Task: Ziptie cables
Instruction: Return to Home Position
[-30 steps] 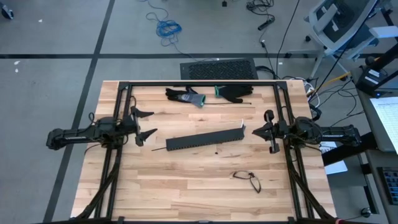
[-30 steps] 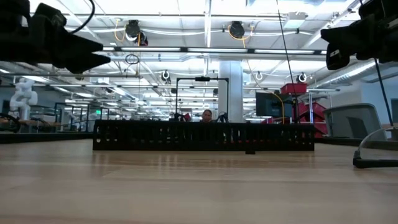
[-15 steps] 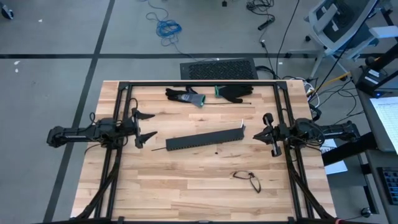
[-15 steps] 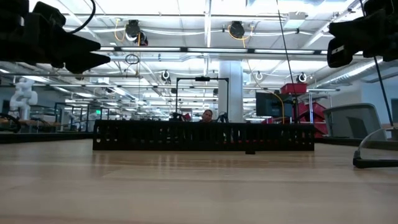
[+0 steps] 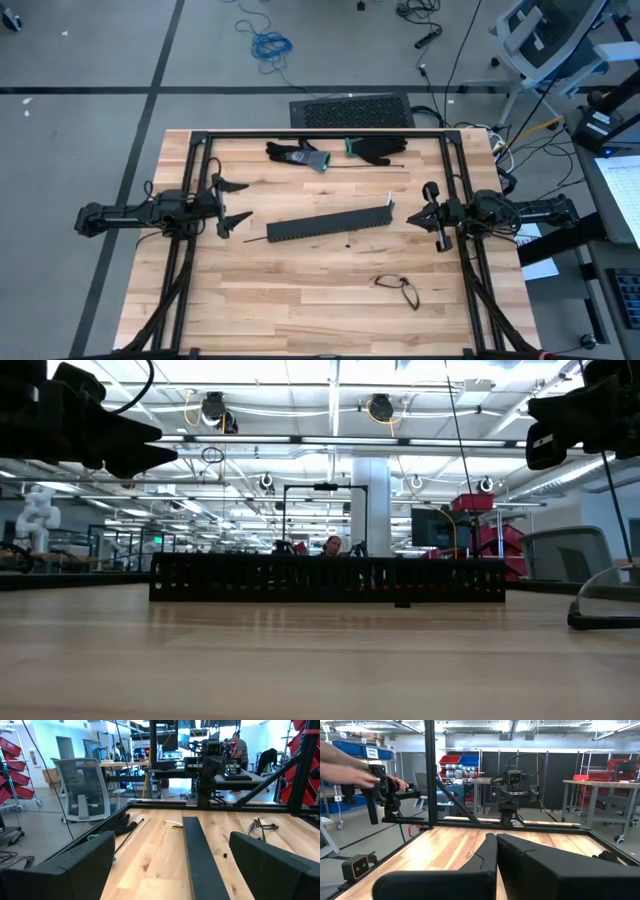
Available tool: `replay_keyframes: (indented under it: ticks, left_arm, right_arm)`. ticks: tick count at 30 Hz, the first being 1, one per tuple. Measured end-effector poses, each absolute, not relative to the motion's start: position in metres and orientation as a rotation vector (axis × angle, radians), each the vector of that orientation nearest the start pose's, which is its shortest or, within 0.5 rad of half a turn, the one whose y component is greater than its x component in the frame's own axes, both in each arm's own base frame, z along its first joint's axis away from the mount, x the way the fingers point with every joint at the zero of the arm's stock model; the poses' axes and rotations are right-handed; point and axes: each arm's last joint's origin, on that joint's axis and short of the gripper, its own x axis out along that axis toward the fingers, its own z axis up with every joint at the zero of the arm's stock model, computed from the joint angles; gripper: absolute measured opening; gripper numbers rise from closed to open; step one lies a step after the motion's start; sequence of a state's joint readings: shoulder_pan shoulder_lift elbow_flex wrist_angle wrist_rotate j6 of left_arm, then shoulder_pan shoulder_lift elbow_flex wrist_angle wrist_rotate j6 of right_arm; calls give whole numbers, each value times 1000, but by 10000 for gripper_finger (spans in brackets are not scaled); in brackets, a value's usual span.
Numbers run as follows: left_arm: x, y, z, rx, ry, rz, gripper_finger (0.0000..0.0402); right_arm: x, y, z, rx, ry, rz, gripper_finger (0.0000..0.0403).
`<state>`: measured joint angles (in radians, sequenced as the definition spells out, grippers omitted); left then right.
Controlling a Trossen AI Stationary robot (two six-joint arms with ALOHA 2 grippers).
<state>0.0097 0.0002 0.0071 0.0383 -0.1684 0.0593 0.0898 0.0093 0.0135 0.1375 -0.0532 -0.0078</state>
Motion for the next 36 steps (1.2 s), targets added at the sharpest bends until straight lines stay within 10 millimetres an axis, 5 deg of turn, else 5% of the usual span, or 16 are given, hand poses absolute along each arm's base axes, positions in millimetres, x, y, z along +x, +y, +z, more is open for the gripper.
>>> replay_keyframes:
  ticks: [3, 8, 36]
  left_arm:
    - [97, 5, 169, 56, -36, 163, 383]
    - [97, -7, 167, 58, -24, -118, 383]
    - [97, -7, 167, 59, -19, -76, 383]
  right_arm:
    - [96, 10, 181, -5, -143, 142, 0]
    - [96, 10, 181, -5, -143, 142, 0]
    - [96, 10, 180, -5, -134, 142, 0]
